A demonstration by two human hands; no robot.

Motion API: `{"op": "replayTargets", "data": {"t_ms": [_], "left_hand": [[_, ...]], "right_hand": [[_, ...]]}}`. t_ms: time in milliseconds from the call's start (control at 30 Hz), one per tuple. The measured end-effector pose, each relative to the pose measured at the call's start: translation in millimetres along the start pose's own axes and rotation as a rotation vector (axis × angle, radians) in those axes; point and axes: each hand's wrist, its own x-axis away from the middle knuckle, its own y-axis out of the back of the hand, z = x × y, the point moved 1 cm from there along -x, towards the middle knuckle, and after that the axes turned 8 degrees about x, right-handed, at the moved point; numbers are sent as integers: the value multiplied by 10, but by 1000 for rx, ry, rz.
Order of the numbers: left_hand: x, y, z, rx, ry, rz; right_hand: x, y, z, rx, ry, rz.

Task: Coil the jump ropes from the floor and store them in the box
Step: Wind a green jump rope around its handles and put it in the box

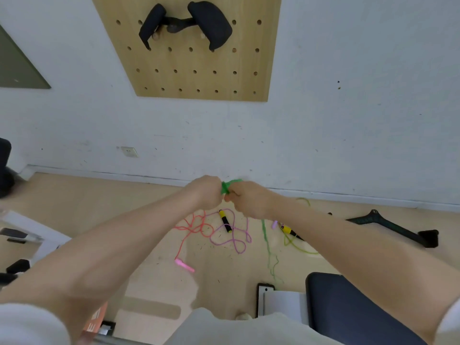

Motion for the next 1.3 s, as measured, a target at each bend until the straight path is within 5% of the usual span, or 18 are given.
{"op": "replayTargets", "data": {"t_ms": [100,300,400,533,700,967,1100,1233,1300], "left_hand": [[-37,131,138,438,85,114],[239,398,163,669,-144,377],[423,378,161,489,-245,462],[500,88,98,-31,-338,444],[311,-111,369,-312,-299,306],[99,-14,876,237,-24,265],[226,140,915,609,-96,370],[488,255,849,620,-192,474],[572,232,846,536,-222,520]], "right_hand": [[90,-66,4,-402,-41,65],[133,-40,-160,-381,37,219],[113,-79,-254,-396,-6,269],[-28,23,-51,94,16,263],[-225,105,401,427,163,30],[-165,-279,548,228,90,275],[-189,-460,429,-50,56,404],[-258,-629,352,-273,-49,382],[-317,-635,356,-105,-44,277]]}}
